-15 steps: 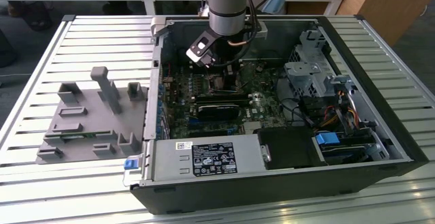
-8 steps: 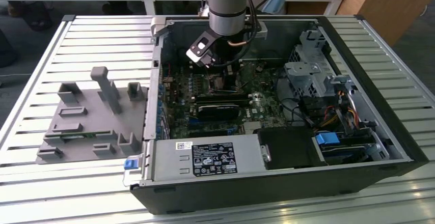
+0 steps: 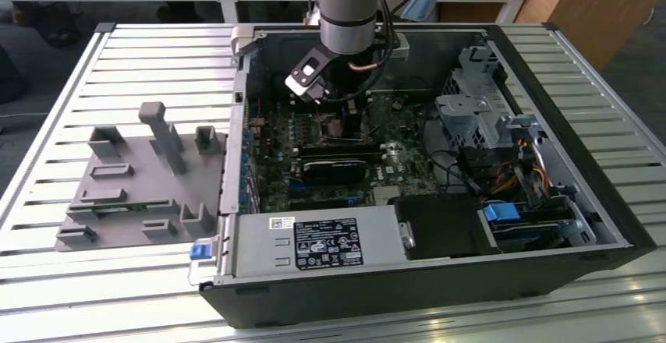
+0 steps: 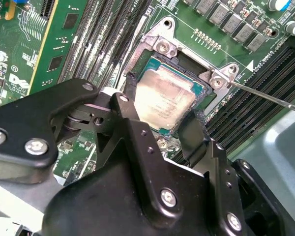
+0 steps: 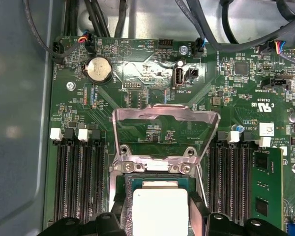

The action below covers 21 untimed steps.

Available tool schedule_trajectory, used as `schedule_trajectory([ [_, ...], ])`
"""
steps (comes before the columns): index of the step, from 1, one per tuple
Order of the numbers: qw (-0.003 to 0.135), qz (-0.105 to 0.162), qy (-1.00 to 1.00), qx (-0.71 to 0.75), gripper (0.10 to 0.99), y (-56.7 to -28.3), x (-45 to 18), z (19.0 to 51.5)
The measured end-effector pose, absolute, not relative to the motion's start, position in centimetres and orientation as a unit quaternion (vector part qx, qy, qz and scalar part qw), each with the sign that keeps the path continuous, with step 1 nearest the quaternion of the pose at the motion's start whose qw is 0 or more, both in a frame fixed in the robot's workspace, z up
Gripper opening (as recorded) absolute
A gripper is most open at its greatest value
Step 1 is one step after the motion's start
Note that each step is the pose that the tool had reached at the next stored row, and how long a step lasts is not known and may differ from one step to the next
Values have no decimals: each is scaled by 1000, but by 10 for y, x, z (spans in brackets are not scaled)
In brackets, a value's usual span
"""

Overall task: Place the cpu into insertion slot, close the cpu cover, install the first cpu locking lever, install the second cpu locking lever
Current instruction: 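Place the cpu into insertion slot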

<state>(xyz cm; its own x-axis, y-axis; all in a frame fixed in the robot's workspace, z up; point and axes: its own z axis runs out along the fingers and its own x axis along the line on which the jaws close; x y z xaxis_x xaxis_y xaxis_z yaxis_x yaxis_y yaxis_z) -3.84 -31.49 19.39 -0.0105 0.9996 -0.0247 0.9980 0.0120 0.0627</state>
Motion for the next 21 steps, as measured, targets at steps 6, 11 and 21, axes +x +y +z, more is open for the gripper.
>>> schedule_trajectory([
  [6,30,15,711,703,612,-314,-38,194],
  [11,28,17,711,703,612,-314,-38,193],
  [21,27,18,711,703,612,-314,-38,199],
])
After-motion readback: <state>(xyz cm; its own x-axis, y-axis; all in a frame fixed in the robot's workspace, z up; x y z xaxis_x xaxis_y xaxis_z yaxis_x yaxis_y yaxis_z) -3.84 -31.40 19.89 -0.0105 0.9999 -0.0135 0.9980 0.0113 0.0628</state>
